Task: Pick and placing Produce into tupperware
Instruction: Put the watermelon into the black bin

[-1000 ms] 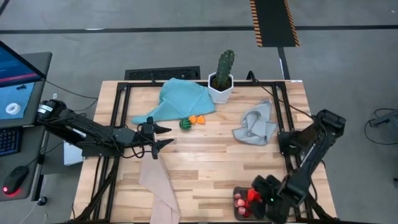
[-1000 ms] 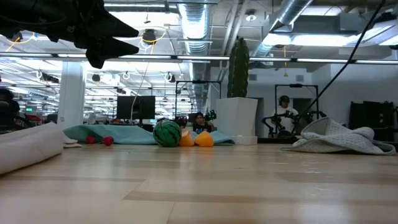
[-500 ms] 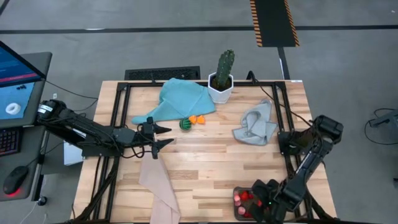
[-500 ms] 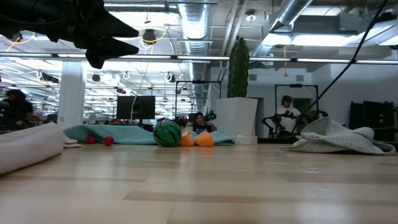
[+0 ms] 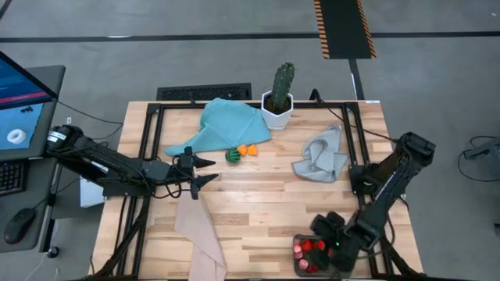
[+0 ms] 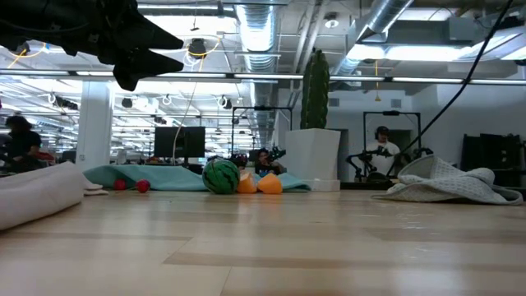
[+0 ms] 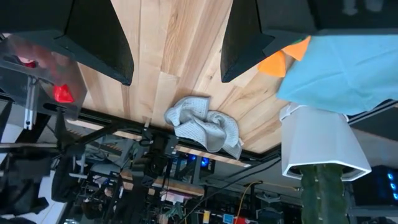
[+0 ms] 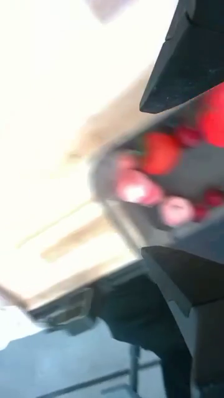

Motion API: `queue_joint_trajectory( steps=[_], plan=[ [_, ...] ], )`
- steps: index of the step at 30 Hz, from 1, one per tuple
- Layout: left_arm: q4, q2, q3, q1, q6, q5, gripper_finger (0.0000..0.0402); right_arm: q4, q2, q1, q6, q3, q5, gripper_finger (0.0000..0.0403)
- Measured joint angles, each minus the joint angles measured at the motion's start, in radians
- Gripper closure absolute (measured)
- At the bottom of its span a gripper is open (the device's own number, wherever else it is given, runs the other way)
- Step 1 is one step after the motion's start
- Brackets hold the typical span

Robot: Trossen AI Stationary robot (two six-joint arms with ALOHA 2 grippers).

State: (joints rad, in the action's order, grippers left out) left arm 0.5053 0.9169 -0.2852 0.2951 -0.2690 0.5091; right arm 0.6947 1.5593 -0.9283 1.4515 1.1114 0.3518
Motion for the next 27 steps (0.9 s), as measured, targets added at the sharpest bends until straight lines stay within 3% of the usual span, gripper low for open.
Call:
queue_joint_trajectory(
  steps=[6, 16, 23, 27],
  plan=[
    [0.0, 0.0, 0.0, 0.0, 0.0, 0.0, 0.0171, -0.064, -0.02, 0.163, -0.33, 0.0, 0.05, 0.001],
    [0.001, 0.0, 0.0, 0.0, 0.003, -0.001, 0.0171, -0.466, 0.097, 0.465, -0.781, 0.0, 0.016, 0.001],
    [0.006, 0.0, 0.0, 0.0, -0.007, -0.004, 0.0171, -0.581, 0.17, 0.693, -0.791, 0.032, -0.02, 0.0016],
    [0.005, 0.0, 0.0, 0.0, -0.009, -0.008, 0.0171, -0.614, 0.22, 0.766, -0.811, 0.061, -0.044, 0.0017]
  ],
)
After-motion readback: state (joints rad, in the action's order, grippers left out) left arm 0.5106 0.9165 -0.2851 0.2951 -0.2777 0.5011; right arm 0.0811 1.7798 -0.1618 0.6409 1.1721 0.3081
